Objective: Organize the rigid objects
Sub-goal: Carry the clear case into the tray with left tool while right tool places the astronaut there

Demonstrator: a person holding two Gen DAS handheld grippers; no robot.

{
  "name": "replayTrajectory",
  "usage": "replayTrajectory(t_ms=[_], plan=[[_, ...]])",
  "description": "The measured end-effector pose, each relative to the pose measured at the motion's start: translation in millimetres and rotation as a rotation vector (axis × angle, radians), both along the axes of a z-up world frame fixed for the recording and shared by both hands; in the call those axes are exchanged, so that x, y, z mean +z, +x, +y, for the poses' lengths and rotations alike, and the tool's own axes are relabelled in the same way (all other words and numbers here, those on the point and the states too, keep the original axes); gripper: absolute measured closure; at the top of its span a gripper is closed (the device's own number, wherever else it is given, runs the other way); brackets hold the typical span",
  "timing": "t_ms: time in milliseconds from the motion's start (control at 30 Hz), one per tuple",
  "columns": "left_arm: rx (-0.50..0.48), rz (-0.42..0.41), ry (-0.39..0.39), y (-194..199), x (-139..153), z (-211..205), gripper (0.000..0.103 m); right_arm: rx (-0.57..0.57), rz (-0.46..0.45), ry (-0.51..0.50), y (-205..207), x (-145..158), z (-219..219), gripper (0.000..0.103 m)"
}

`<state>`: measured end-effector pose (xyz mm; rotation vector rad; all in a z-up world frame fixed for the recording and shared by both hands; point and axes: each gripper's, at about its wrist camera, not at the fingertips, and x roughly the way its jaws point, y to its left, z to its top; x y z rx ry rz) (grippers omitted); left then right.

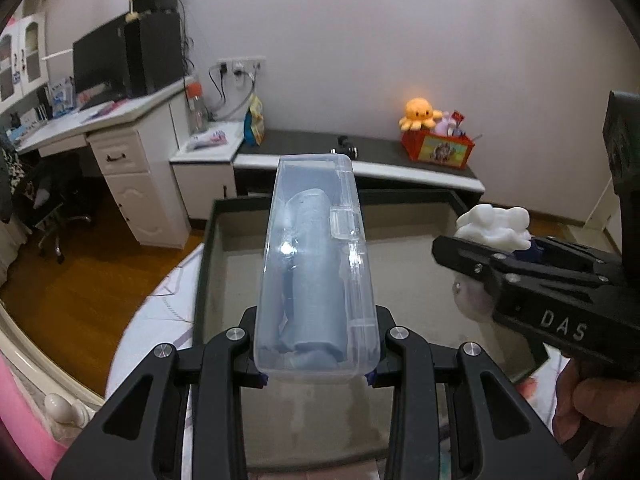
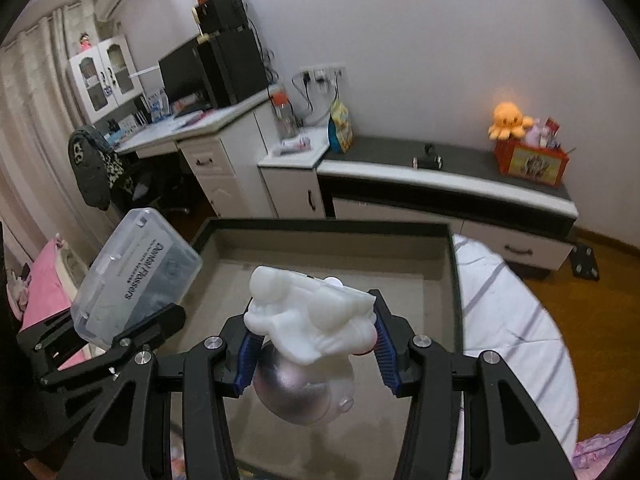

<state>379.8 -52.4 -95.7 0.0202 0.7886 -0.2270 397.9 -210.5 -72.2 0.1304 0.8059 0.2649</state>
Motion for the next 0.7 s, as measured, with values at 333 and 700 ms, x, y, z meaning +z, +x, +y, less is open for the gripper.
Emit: replayTrajectory(t_ms=[333, 700], plan=[[0.003, 0.083, 0.035, 28, -29, -7, 0.07, -0.008, 0.118, -0.019, 28, -34, 0, 0.053], [0.027, 0.046, 0.017, 4, -18, 14, 0.006, -0.009, 0.227, 0.035, 32, -54, -7, 0.021]])
